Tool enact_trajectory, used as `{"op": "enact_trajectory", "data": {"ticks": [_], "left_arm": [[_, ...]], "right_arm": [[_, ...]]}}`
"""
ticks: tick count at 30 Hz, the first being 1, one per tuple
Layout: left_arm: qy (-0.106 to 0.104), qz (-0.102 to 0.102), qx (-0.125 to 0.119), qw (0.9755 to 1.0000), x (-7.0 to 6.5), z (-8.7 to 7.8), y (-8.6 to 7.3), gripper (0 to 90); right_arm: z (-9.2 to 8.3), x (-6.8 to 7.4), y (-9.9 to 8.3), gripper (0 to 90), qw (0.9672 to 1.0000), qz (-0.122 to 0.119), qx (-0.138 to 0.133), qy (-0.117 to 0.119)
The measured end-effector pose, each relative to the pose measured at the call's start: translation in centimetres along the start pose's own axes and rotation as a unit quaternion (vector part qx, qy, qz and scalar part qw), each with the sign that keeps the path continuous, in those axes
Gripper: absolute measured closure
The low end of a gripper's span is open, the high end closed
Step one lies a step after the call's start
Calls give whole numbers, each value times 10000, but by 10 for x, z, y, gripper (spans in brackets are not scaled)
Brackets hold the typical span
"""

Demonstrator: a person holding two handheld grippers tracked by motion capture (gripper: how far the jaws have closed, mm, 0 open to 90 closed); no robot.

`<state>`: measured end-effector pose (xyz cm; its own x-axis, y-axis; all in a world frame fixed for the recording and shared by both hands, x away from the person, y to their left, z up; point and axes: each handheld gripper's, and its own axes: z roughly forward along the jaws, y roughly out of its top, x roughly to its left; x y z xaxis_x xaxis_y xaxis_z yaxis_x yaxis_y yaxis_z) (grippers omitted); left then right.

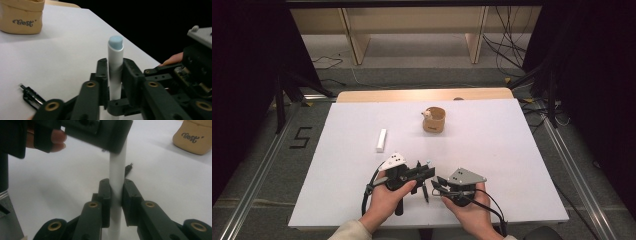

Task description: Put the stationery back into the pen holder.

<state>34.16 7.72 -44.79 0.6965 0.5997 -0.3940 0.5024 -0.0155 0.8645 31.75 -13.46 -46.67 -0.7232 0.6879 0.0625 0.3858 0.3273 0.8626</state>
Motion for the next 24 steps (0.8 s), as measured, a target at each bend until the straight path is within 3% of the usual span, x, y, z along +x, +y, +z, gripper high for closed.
{"op": "enact_trajectory", "data": {"ticks": [2, 3, 4, 5, 7, 12, 13, 14, 20, 24], "left_arm": [[220, 258, 30, 9994, 0, -1, -1, 550], [337, 430, 70, 9985, 0, -2, -2, 550], [474, 590, 118, 9971, 1, -3, -2, 475], [585, 722, 171, 9955, 2, -4, -3, 475], [774, 914, 274, 9924, 4, -6, -4, 388], [1029, 1035, 510, 9880, 14, -12, -7, 327], [1086, 1123, 586, 9860, 16, -15, -9, 290], [1086, 1123, 586, 9860, 16, -15, -9, 276], [1306, 1376, 781, 9787, 25, -22, -14, 241], [1383, 1402, 867, 9766, 32, -25, -17, 239]], "right_arm": [[-1, -3, 3, 788, 9999, 83, -61, -52], [-1, -3, 3, 788, 9999, 83, -61, -52], [-2, -8, 4, 788, 9998, 145, -105, -75], [-2, -8, 4, 788, 9998, 145, -105, -75], [-2, -14, 7, 789, 9994, 256, -170, -127], [-2, -24, 13, 788, 9986, 394, -279, -212], [-2, -30, 17, 788, 9981, 443, -345, -245], [-1, -32, 18, 788, 9979, 462, -372, -271], [2, -44, 26, 788, 9965, 581, -483, -370], [6, -52, 32, 788, 9954, 634, -550, -462]]}}
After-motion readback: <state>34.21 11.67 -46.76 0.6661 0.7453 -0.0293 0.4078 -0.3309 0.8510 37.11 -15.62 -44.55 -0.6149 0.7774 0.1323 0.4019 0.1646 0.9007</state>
